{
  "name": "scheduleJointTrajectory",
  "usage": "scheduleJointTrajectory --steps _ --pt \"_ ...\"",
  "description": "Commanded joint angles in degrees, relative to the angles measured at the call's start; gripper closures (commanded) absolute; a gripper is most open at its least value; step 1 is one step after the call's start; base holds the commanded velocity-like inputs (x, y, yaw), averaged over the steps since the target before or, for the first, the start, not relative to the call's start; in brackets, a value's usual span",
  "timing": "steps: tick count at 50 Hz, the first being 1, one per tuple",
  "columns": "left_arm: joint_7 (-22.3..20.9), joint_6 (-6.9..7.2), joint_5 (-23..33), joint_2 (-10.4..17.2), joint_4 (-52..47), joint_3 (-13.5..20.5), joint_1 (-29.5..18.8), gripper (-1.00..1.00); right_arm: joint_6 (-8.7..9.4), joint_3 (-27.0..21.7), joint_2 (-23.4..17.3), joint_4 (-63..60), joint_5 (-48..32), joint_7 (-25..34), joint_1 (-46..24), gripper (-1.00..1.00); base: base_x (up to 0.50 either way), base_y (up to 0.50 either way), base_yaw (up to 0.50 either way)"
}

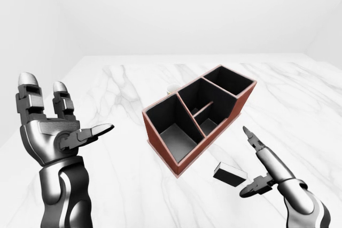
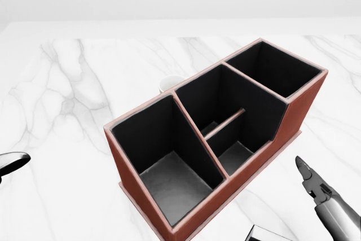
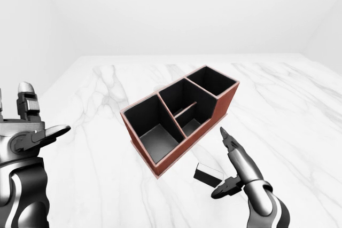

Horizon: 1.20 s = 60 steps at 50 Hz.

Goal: Pick up the book and place it in the left compartment of the caddy.

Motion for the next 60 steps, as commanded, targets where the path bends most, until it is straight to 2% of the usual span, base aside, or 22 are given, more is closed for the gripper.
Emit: scheduleJointTrajectory --steps 1,33,49,60 --pt "1.01 0.00 0.83 -0.22 4.53 -0.48 -1.03 -1.00 0.00 0.20 -0.54 3.45 -0.42 -0.06 -1.40 -1.00 0.00 0.00 0.00" --pt "1.09 0.00 0.91 -0.32 4.24 -0.51 -0.95 -1.00 0.00 1.22 -2.45 7.86 -5.03 -0.32 -2.78 -1.00 0.00 0.00 0.00" --pt "1.03 0.00 0.58 -0.20 4.60 -0.38 -1.08 -1.00 0.00 1.81 -2.60 6.03 -7.68 2.65 -3.40 -1.00 0.00 0.00 0.00" --pt "1.09 0.00 0.82 -0.22 4.52 -0.58 -1.08 -1.00 0.00 3.03 -3.41 8.93 -8.17 1.90 -4.61 -1.00 0.00 0.00 0.00"
